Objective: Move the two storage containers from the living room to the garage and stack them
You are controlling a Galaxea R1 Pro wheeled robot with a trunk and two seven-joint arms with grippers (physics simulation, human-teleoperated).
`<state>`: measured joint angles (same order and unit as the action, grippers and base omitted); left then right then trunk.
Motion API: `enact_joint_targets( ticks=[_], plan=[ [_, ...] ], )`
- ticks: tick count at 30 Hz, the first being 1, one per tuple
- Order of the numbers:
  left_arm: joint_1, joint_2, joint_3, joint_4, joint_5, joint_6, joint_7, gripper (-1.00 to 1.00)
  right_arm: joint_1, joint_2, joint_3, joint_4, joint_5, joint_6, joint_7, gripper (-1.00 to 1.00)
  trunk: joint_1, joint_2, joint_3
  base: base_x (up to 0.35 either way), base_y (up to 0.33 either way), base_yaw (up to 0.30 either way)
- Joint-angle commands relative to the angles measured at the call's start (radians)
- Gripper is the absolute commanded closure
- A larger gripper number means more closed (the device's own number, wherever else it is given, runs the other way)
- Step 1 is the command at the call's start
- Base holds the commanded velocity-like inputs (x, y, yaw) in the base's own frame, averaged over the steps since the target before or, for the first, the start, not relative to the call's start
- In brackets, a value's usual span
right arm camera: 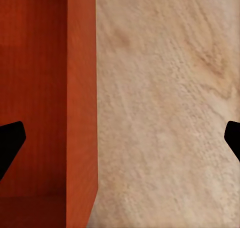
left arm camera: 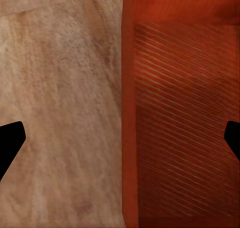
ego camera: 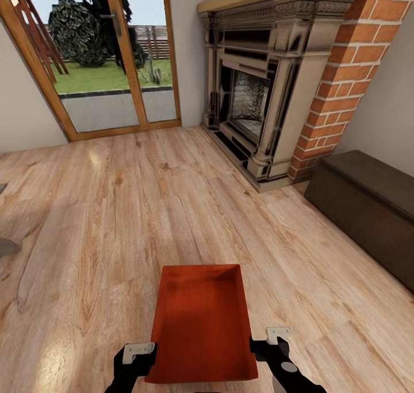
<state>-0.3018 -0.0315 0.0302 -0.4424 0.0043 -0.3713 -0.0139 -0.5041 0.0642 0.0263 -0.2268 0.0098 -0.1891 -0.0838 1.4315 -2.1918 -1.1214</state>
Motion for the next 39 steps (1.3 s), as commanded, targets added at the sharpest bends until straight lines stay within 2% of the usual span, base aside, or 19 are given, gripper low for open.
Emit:
enact_joint_targets(
  ticks=[1, 12, 22, 39],
  plan=[
    [0.0, -0.001, 0.003, 0.001, 0.0, -0.003, -0.001, -1.0, -0.001, 0.0, 0.003, 0.001, 0.001, -0.003, -0.005, -1.0, 0.0, 0.0, -0.001, 0.0, 0.0, 0.0],
    [0.0, -0.001, 0.002, 0.0, 0.0, -0.003, -0.001, -1.0, -0.001, 0.0, 0.003, 0.001, 0.001, -0.003, -0.005, -1.0, 0.0, 0.0, -0.001, 0.0, 0.0, 0.0],
    [0.0, -0.001, 0.002, 0.0, 0.0, -0.003, -0.001, -1.0, -0.001, 0.0, 0.003, 0.001, 0.001, -0.003, -0.005, -1.0, 0.038, -0.07, -0.032, 0.0, 0.0, 0.0],
    [0.0, -0.001, 0.002, 0.0, 0.0, -0.003, -0.001, -1.0, -0.001, 0.0, 0.003, 0.001, 0.001, -0.003, -0.005, -1.0, 0.038, -0.07, -0.032, 0.0, 0.0, 0.0]
  ],
)
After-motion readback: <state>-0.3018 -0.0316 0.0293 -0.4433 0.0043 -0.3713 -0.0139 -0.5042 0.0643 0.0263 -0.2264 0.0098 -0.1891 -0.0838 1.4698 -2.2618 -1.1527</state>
